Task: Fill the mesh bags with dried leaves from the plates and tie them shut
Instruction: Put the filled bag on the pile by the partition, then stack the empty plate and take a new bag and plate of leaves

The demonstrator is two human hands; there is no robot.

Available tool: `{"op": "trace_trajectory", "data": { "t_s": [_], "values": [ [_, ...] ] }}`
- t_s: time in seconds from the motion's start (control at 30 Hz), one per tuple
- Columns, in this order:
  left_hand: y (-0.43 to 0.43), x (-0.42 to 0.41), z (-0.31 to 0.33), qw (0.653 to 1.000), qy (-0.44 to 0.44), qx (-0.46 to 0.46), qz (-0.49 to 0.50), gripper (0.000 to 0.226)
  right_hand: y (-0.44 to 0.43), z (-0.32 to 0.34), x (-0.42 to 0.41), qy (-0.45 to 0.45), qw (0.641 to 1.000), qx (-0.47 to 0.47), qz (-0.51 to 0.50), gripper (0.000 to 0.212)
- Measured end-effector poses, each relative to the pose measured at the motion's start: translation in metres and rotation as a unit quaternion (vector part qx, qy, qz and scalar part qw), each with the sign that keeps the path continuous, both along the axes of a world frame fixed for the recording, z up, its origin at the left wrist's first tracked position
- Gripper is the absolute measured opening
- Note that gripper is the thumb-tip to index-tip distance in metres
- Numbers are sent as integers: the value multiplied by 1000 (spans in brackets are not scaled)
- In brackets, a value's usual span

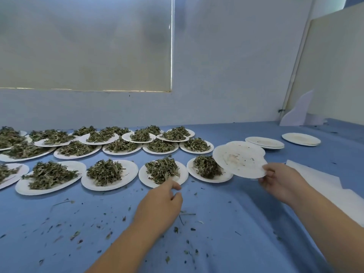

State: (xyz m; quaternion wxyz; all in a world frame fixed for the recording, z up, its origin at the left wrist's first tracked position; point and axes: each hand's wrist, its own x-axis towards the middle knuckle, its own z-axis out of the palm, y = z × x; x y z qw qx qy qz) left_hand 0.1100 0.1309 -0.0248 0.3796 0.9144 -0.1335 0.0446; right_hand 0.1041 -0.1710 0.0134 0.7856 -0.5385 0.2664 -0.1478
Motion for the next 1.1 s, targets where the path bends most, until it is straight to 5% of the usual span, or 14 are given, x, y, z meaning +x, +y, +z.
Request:
{"op": "trace_trajectory", "data": {
  "t_s": [0.17,0.33,0.8,1.0,1.1],
  "values": [
    [0,-4,-4,1000,-1,-6,-21,12,-11,6,54,-67,994,61,-59,19],
    [0,-5,-3,999,9,8,-45,15,-18,-4,82,-9,993,41,-112,31],
    [-2,-4,-5,997,10,44,-65,11,-31,12,50,49,989,-134,-27,7],
    [-2,-4,-7,996,6,51,-73,10,-72,29,7,136,896,-421,-43,12],
    [-2,-7,-8,996,3,49,-73,10,-78,18,-9,196,807,-557,-1,22]
  ]
}}
